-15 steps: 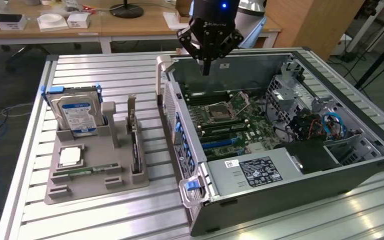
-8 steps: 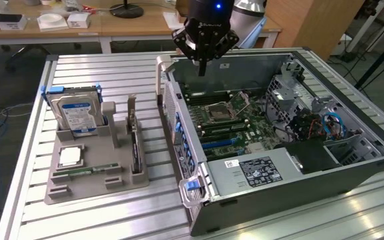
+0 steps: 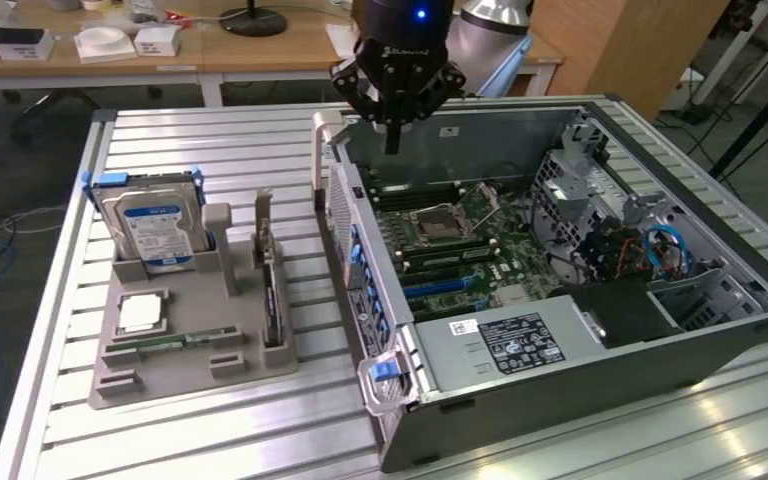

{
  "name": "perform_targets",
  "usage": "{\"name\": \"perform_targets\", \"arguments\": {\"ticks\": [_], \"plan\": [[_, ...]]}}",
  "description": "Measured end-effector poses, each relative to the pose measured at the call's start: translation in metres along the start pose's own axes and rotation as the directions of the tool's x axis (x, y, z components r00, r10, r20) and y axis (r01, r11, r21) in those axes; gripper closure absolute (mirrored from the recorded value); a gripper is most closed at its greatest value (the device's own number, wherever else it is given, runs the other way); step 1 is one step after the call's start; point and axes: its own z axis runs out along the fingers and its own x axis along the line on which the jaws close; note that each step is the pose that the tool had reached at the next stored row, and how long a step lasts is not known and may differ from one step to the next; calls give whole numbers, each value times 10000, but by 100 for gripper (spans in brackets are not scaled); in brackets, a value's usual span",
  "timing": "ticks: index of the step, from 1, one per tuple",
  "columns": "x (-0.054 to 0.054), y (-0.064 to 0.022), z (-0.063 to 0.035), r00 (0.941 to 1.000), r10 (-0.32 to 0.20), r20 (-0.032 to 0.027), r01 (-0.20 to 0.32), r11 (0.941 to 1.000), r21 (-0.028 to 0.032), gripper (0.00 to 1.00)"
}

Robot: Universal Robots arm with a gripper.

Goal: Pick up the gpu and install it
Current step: 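Reach for the gpu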

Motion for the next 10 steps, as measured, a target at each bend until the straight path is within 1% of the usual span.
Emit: {"name": "perform_targets", "arguments": {"ticks": [8, 9, 10], "plan": [[110, -9, 11, 10000, 1, 0, -1, 10000, 0, 89], [155, -12, 14, 10000, 0, 0, 0, 10000, 0, 89], [167, -13, 16, 10000, 0, 1, 0, 10000, -1, 89]]}}
